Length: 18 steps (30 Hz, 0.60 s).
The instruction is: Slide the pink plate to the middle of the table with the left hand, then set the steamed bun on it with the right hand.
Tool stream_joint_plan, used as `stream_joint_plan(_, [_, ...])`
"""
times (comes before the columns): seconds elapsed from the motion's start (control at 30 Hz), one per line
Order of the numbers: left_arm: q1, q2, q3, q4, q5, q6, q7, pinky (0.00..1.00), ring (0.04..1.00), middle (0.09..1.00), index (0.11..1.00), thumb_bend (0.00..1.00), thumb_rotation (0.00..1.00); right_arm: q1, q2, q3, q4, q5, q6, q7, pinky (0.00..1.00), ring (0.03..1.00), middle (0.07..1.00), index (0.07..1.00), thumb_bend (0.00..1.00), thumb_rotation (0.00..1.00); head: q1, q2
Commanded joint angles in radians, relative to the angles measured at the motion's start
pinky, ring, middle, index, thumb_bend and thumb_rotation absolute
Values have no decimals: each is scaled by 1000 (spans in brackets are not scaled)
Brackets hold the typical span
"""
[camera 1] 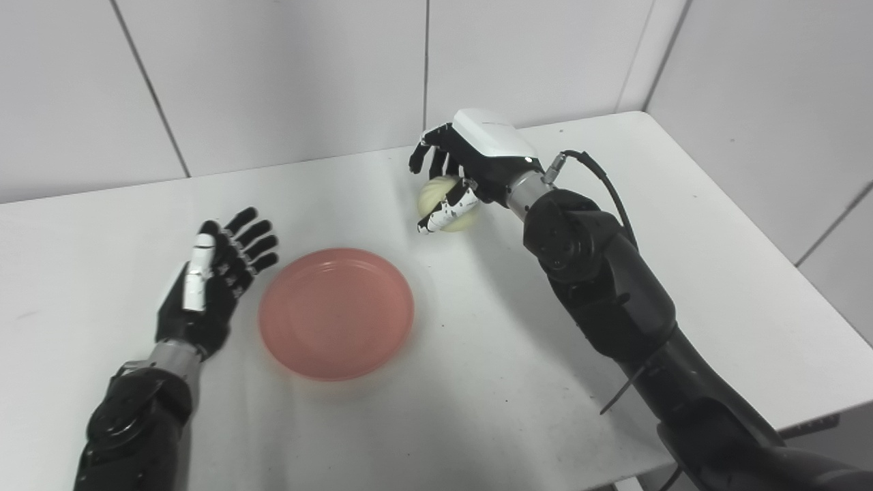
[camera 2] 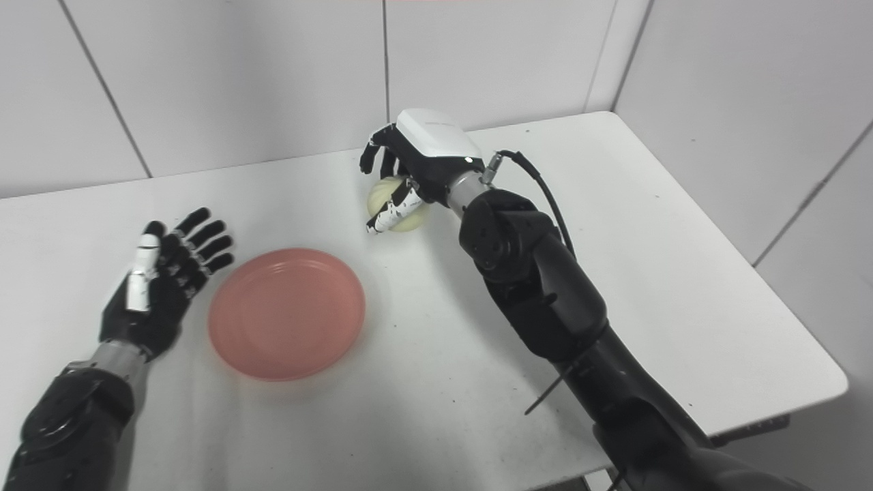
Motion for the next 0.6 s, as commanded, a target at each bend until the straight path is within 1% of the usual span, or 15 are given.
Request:
stream_joint_plan(0.0, [47, -16, -19, 44, 28, 100, 19, 858, 867, 873, 862, 470, 1000, -55, 10, 13, -41, 0, -36, 2, 286, 363, 426, 544, 516, 0, 19, 2])
stream_joint_plan(0.13, [41, -34, -23, 44, 41, 105, 32, 861, 869, 875, 866, 469, 1000, -58, 38, 47, -56, -7, -34, 16, 273, 353, 423, 544, 517, 0, 58, 10])
stream_joint_plan(0.17, [39, -37, -23, 49, 43, 103, 34, 860, 868, 872, 863, 472, 1000, -58, 45, 54, -58, -6, -32, 20, 276, 358, 422, 543, 517, 0, 58, 10])
stream_joint_plan(0.3, [31, -55, -23, 52, 59, 112, 57, 850, 859, 862, 849, 481, 1000, -57, 76, 88, -53, 3, -54, 26, 303, 386, 425, 537, 518, 0, 113, 21])
stream_joint_plan(0.4, [27, -59, -26, 58, 65, 107, 59, 852, 863, 866, 851, 478, 1000, -53, 86, 109, -44, -1, -75, 19, 299, 379, 423, 536, 518, 0, 127, 24])
stream_joint_plan(0.47, [23, -64, -26, 64, 69, 103, 58, 853, 866, 869, 852, 472, 1000, -43, 98, 120, -28, 4, -104, 2, 307, 381, 425, 536, 519, 0, 142, 27])
stream_joint_plan(0.57, [17, -68, -30, 76, 75, 95, 57, 854, 867, 870, 853, 473, 1000, -31, 114, 134, -13, 2, -115, 0, 307, 379, 423, 537, 518, 0, 160, 34])
